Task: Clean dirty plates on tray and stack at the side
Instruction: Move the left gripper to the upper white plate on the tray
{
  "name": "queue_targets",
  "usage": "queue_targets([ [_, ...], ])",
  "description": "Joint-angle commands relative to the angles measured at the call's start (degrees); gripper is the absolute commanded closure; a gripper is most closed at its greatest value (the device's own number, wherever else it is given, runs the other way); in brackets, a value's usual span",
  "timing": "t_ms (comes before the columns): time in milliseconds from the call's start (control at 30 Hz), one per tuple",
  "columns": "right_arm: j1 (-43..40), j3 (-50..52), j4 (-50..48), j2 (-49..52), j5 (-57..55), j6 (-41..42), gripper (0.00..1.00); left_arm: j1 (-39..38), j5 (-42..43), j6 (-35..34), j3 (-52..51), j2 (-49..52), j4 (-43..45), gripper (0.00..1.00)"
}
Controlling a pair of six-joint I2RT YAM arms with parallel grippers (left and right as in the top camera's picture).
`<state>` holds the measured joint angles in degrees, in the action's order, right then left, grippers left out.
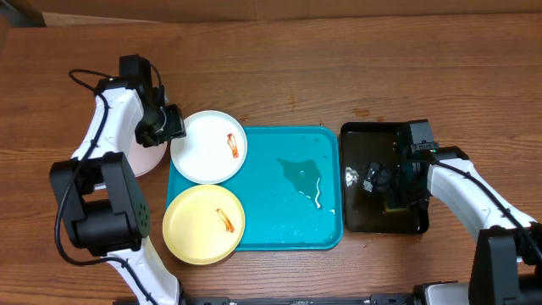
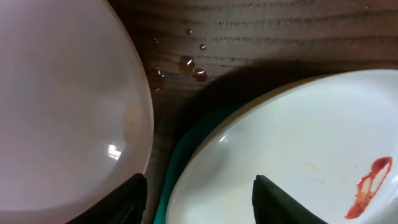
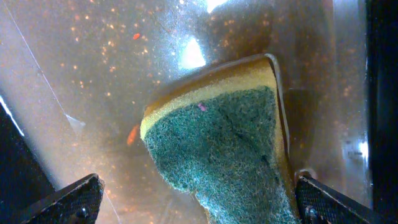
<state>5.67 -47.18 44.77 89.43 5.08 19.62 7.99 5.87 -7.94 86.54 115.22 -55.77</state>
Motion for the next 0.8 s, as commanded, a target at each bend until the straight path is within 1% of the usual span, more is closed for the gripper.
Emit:
queue_targets([
  [0,0.11,0.39,0.31,0.15,-0.55,-0.11,0.0,0.11,4.7,0.39,-0.15,2.54,-0.96,0.45],
  [167,0.11,0.42,0.5,0.15,-0.55,-0.11,0.0,-0.02,10.36,1.79,-0.15,2.67,-3.39,0.48],
  [300,0.11,0.42,0.5,0.15,-0.55,-0.11,0.0,-1.22,12.41,1.81,-0.15,2.67,-5.14,0.48],
  [633,0.11,0.42,0.46,0.17,-0.57,-0.13,0.0,-7.06,11.5,2.89,-0.15,2.67,-7.32,0.46],
  [767,0.11,0.42,0.5,0.15,-0.57,-0.13,0.0,-8.85,6.78,2.71,-0.15,2.67,-7.43,0.46],
])
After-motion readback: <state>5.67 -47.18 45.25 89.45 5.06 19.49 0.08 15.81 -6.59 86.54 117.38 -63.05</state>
